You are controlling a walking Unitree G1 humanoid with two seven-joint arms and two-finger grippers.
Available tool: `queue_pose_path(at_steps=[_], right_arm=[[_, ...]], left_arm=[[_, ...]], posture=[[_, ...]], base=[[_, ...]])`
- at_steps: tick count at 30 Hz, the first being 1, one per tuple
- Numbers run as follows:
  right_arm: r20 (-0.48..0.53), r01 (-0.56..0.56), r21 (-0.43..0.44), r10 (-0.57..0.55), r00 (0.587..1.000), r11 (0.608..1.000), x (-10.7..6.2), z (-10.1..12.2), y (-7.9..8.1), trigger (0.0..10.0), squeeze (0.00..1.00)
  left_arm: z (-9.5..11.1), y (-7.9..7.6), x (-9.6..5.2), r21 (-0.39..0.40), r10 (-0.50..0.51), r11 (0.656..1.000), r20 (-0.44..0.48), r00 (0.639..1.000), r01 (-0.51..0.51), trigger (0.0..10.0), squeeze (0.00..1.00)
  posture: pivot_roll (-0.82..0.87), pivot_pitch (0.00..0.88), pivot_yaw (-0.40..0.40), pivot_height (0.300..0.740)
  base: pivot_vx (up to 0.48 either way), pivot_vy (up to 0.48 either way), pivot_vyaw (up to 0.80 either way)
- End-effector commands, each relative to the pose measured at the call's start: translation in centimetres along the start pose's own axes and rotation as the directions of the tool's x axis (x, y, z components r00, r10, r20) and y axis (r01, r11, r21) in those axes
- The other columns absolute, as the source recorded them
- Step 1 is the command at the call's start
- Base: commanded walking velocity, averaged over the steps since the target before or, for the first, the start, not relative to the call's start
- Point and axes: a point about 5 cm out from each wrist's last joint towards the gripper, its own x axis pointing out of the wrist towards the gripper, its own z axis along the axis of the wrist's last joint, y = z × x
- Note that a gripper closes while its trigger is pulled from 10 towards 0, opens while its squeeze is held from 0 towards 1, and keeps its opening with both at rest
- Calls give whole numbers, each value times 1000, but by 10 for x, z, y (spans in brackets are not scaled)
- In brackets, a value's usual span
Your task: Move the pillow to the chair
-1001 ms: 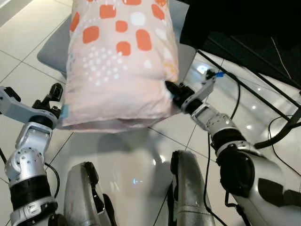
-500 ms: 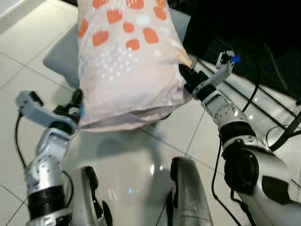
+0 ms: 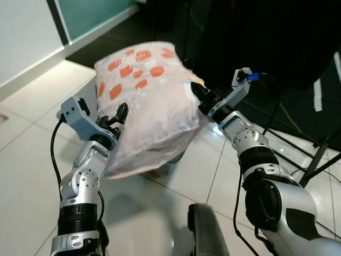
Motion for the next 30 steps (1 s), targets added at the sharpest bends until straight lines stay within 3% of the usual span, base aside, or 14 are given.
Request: queue_pose_path(at_steps=[1,14,30], right_arm=[[68,-70,-6,70,995,998,4,16,11,0,0],[103,-132,-14,133,986,991,12,29,27,0,0],[62,-129,-20,130,990,991,7,22,27,0,0]], left_arm=[[-3,6,-3,7,23,1000,-2,1000,-23,10000,0],[2,6,1,28,23,999,38,999,-24,10000,0],[-13,25,-21,122,104,987,-8,995,-102,10000,0]], posture=[[-201,0,-18,542],[-204,0,-25,571],[-198,0,-41,619]], base=[[0,0,0],[0,0,0],[0,0,0]])
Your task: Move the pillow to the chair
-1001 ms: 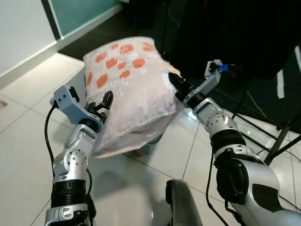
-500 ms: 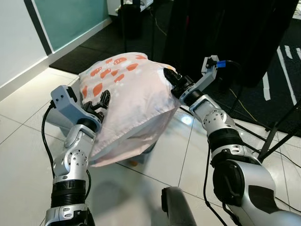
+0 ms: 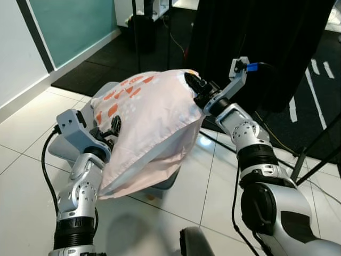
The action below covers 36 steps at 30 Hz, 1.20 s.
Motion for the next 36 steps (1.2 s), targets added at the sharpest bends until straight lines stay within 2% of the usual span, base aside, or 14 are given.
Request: queue_pose_path(at_steps=[1,9,12,15,20,28,31,33,36], right_arm=[[55,-44,-5,45,997,999,2,11,8,0,0],[21,-83,-4,83,996,997,5,1,16,0,0],[-70,-164,10,165,984,986,7,-31,37,0,0],[-86,-181,28,183,979,983,4,-39,42,0,0],[-95,-187,39,190,977,982,-1,-42,44,0,0],[-106,-196,41,199,974,980,-5,-46,48,0,0],[-98,-198,36,201,975,980,-6,-46,51,0,0],[-97,-198,35,201,975,980,-6,-46,51,0,0],[-99,-196,29,198,975,980,-8,-48,53,0,0]], left_arm=[[-2,1,-3,19,7,1000,-12,1000,-7,10000,0],[-10,1,-4,41,6,999,-37,999,-4,10000,0],[-13,6,-8,108,22,994,-44,999,-17,10000,0],[-16,10,-14,136,30,990,-47,998,-23,10000,0],[-20,13,-24,145,36,989,-54,998,-28,10000,0],[-21,12,-25,160,21,987,-44,999,-13,10000,0],[-22,8,-26,156,-13,988,-41,999,20,10000,0],[-22,8,-26,153,-18,988,-41,999,24,10000,0],[-26,4,-29,188,-46,980,-72,996,59,10000,0]], posture=[[-198,0,-41,619],[-202,0,-29,638],[-195,0,-29,653],[-189,0,-31,662],[-185,0,-39,682],[-187,0,-42,706],[-187,0,-39,720],[-187,0,-39,725],[-190,0,-35,740]], base=[[0,0,0],[0,0,0],[0,0,0],[0,0,0],[0,0,0],[0,0,0],[0,0,0],[0,-405,0],[0,-480,0]])
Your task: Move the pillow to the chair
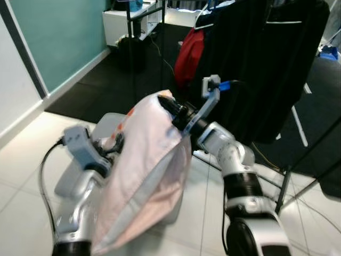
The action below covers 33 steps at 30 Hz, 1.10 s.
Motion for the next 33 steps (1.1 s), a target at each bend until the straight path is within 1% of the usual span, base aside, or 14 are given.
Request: queue_pose_path(at_steps=[1,7,8,11,14,19,21,24,25,26,27,33], right_arm=[[58,-81,-34,83,995,996,9,15,19,0,0],[54,-79,-59,82,995,995,7,12,22,0,0],[43,-76,-76,79,996,994,6,10,22,10000,0],[9,-92,-127,94,996,988,4,5,25,10000,0],[7,-94,-130,96,995,987,4,4,26,10000,0],[24,-116,-108,119,993,987,2,7,30,10000,0],[40,-173,-87,177,983,981,2,9,37,10000,0],[44,-202,-79,206,978,976,2,10,41,10000,0],[43,-235,-75,238,970,969,1,10,45,10000,0],[43,-235,-75,238,970,969,1,10,45,10000,0],[39,-259,-73,262,964,963,1,10,49,10000,0],[8,-302,-74,303,953,951,-1,6,54,10000,0]], left_arm=[[-7,0,-6,21,-13,1000,-32,999,13,10000,0],[-9,0,-6,35,11,999,-29,1000,-10,10000,0],[-9,-1,-5,33,15,999,-28,1000,-14,10000,0],[-9,-2,-4,30,13,999,-24,1000,-12,10000,0],[-9,-3,-4,31,11,999,-25,1000,-11,10000,0],[-8,-5,-3,30,4,1000,-22,1000,-3,10000,0],[-6,-7,-3,37,0,999,-13,1000,0,10000,0],[-4,-7,-2,39,1,999,-5,1000,-1,10000,0],[-2,-6,-2,48,7,999,3,1000,-8,10000,0],[-2,-6,-2,48,7,999,3,1000,-8,10000,0],[1,-5,-2,58,15,998,11,1000,-15,10000,0],[6,3,-3,81,43,996,29,999,-46,10000,0]], posture=[[-190,0,-35,740],[-191,0,-34,740],[-194,0,-34,740],[-196,0,-37,740],[-196,0,-34,740],[-196,0,-35,740],[-195,0,-38,740],[-195,0,-38,740],[-193,0,-41,740],[-193,0,-41,740],[-192,0,-40,740],[-186,0,-42,740]], base=[[0,-480,0],[0,-469,0],[0,0,0],[0,0,800],[0,0,800],[0,0,800],[0,0,800],[0,0,800],[0,0,800],[0,0,800],[0,0,800],[0,0,800]])
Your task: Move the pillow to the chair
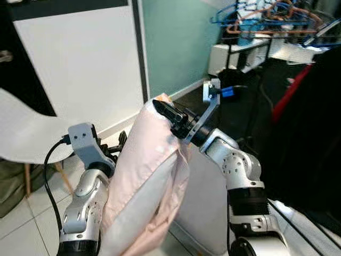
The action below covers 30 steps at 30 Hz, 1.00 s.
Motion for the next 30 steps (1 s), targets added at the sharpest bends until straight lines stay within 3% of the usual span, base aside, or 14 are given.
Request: queue_pose_path(at_steps=[1,17,18,30], right_arm=[[49,-138,-48,141,989,989,9,14,22,10000,0],[24,-56,-61,57,998,997,6,10,13,10000,0],[11,0,-84,1,1000,996,7,7,7,10000,0],[33,39,-93,-36,999,995,8,12,4,10000,0]], left_arm=[[4,5,-1,25,18,1000,9,1000,-18,10000,0],[6,15,-10,115,28,993,10,1000,-30,10000,0],[9,17,-10,117,28,993,18,999,-30,10000,0],[14,12,-6,113,6,994,35,999,-9,10000,0]], posture=[[-187,0,-43,740],[-176,0,-44,740],[-176,0,-44,740],[-178,0,-45,740]], base=[[0,0,800],[66,0,799],[480,0,0],[480,0,0]])
